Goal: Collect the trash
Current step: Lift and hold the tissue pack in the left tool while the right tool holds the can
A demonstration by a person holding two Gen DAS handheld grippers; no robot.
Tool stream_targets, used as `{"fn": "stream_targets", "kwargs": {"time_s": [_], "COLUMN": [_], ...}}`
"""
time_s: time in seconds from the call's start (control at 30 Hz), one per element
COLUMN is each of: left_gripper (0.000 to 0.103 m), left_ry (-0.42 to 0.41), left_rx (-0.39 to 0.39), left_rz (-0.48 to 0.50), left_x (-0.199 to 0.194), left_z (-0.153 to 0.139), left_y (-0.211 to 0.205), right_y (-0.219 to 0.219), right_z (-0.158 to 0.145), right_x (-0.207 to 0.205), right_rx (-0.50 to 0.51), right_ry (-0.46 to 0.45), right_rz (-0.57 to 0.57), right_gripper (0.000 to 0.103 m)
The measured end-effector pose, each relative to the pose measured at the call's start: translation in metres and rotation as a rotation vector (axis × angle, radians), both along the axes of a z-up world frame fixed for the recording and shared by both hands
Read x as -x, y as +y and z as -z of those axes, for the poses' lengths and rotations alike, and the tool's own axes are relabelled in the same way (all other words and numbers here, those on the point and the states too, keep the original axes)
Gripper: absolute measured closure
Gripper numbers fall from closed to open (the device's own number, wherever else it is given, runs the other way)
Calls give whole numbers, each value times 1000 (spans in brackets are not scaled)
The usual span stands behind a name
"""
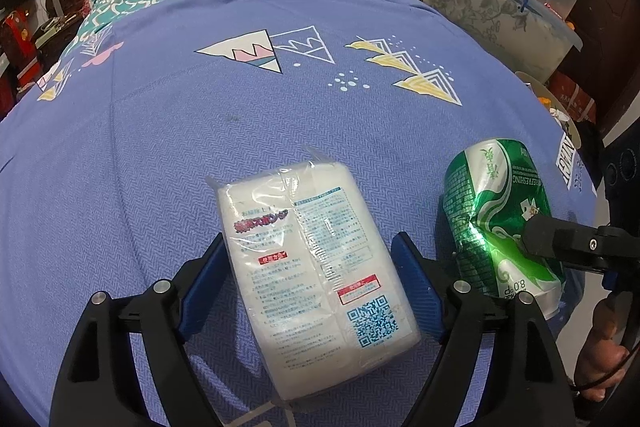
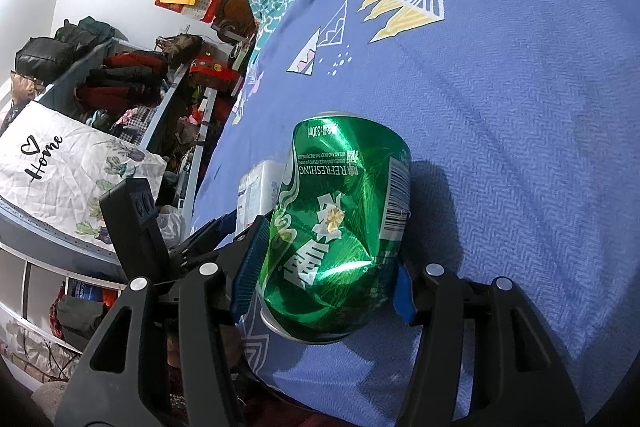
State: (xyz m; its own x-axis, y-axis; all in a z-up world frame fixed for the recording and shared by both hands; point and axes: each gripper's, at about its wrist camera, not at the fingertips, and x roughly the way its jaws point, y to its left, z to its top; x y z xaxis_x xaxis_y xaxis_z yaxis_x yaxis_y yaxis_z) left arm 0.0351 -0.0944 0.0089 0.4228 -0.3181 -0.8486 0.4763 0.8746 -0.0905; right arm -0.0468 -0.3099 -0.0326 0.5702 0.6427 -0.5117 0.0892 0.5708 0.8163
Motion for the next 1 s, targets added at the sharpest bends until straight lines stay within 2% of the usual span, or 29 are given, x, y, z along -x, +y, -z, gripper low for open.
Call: {"fn": "stream_targets", "kwargs": {"time_s": [0.53, 1.0], "left_gripper": [18, 16], "left_ry": [-3, 0], "left_rx": [-10, -19], "left_rz": [-3, -11], "left_x": [1, 0], "left_z": [2, 3], "left_y": [0, 1], "right_y": [4, 3], "right_z": [-2, -2], "right_x": [2, 3], "right_rx": [1, 2], "right_ry": [-2, -5], "right_rz": [-6, -9], "right_gripper": [47, 47]}}
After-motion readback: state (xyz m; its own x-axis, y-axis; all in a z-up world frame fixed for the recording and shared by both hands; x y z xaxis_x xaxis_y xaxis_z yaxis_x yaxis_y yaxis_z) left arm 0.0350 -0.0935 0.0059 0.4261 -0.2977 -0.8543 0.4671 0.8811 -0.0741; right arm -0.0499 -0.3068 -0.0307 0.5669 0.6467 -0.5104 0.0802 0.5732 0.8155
